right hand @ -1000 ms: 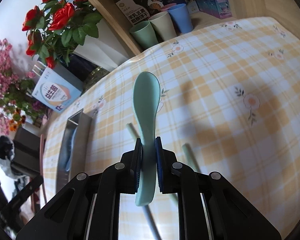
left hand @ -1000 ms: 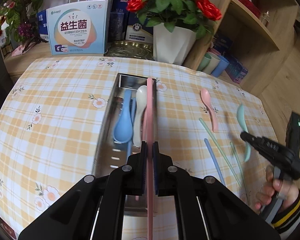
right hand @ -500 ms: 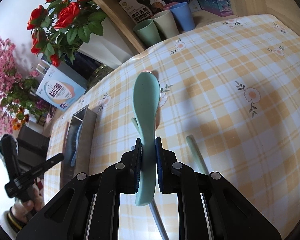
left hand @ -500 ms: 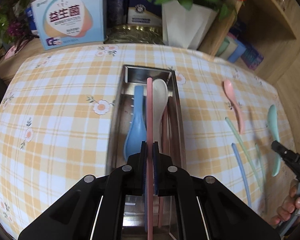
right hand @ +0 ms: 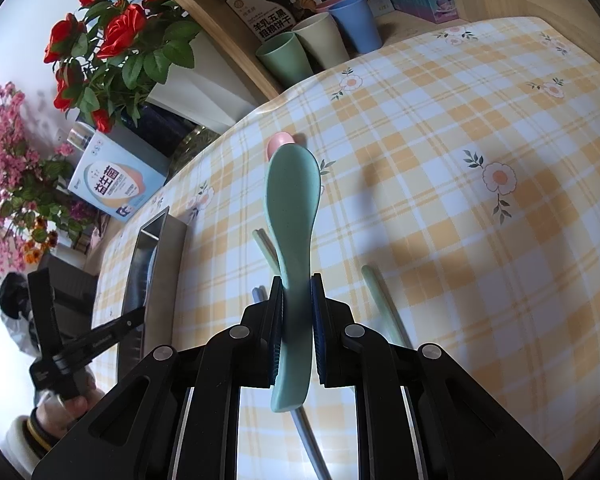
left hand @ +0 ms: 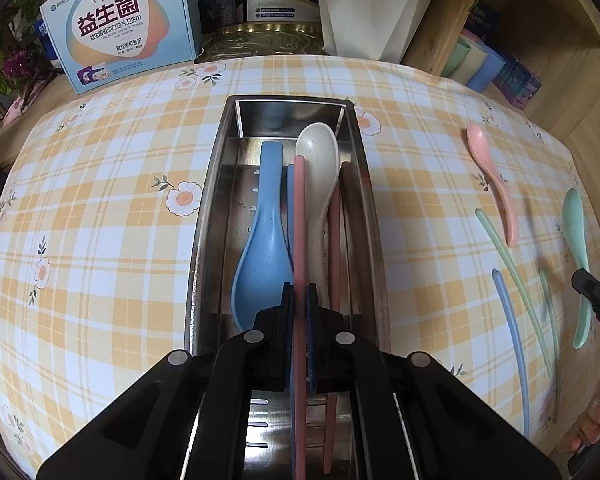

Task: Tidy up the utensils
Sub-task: 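Place the pink chopstick in the basket and open the left gripper while the right lifts the green spoon, then lower the green spoon into the steel basket and open the right gripper, then withdraw both open grippers from the basket back over the remaining chopsticks, then lower the left gripper onto the blue chopstick and close on it, then grasp a green chopstick with the right gripper while the left holds the blue chopstick, then place the blue chopstick in the basket and open the left gripper while the right carries the green chopstick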

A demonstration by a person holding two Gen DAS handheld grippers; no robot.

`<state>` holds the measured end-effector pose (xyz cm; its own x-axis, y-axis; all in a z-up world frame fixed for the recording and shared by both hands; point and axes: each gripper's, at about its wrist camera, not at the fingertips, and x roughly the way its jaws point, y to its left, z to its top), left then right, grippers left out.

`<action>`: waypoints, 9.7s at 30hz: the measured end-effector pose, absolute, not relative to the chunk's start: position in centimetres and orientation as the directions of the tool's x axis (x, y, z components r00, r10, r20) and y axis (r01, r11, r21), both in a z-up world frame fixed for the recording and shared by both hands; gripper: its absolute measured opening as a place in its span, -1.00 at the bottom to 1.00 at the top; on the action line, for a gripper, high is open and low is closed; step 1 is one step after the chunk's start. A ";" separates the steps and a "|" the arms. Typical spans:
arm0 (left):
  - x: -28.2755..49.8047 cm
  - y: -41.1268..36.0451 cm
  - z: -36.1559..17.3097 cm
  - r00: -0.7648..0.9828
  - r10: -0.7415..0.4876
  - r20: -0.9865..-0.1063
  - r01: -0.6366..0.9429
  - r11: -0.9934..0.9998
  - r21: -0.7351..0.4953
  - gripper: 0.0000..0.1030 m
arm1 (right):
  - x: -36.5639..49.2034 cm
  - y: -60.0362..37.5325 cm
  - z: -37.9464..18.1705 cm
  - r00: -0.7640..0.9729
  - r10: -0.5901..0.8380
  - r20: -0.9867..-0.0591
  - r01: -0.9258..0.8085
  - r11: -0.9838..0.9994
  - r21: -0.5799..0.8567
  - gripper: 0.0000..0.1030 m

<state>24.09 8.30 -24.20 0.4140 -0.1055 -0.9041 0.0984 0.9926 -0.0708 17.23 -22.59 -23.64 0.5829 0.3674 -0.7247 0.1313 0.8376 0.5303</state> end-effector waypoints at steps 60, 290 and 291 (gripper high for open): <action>13.9 22.8 -18.4 0.610 -0.139 -0.780 0.069 0.990 -0.123 0.88 | 19.2 0.5 -24.3 0.264 0.481 -0.836 -0.004 0.867 0.498 -0.74; 21.7 9.3 -22.9 0.460 -0.052 -0.886 0.081 0.997 -0.017 -0.89 | 11.2 -27.3 -24.5 0.584 0.320 -0.746 0.095 0.886 0.454 -0.89; 21.8 9.3 -23.2 0.454 -0.050 -0.890 0.079 0.997 -0.015 -0.89 | 11.2 -27.3 -24.6 0.583 0.321 -0.746 0.096 0.885 0.455 -0.89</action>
